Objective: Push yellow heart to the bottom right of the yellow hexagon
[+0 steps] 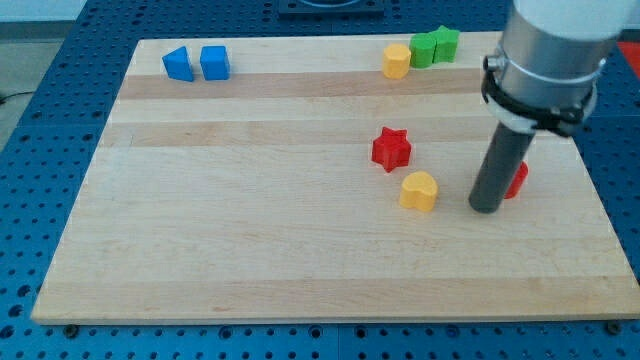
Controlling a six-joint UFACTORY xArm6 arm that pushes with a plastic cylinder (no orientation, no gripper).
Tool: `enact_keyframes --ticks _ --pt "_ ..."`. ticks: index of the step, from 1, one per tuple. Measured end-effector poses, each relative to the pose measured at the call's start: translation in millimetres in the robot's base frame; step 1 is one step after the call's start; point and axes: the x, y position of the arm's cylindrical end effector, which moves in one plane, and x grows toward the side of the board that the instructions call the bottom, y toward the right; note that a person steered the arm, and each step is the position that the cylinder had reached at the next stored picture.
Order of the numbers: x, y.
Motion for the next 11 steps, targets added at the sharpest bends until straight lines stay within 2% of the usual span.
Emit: enact_keyframes --ticks 1,3,4,6,7,8,9,10,11 --pt "9 -13" --pt "-55 -90" --pt "-42 -139" --pt "4 -118" --pt "18 -144" --pt "60 -126" --pt "68 -68" --pt "95 -48" --pt "107 -65"
